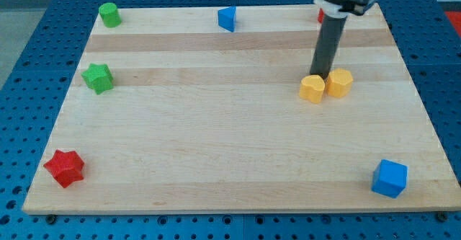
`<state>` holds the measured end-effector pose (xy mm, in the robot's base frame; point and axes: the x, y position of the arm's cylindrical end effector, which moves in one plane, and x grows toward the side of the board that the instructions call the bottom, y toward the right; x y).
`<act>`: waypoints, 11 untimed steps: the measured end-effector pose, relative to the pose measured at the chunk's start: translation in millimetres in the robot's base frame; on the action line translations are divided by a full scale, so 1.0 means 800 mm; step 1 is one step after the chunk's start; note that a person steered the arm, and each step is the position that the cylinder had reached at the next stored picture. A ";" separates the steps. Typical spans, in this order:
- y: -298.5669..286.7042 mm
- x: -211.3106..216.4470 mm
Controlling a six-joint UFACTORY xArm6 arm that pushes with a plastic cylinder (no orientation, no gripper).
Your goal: Push yellow hexagon above blue cube
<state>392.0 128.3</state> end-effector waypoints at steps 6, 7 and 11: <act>0.046 0.015; 0.047 0.015; 0.031 0.051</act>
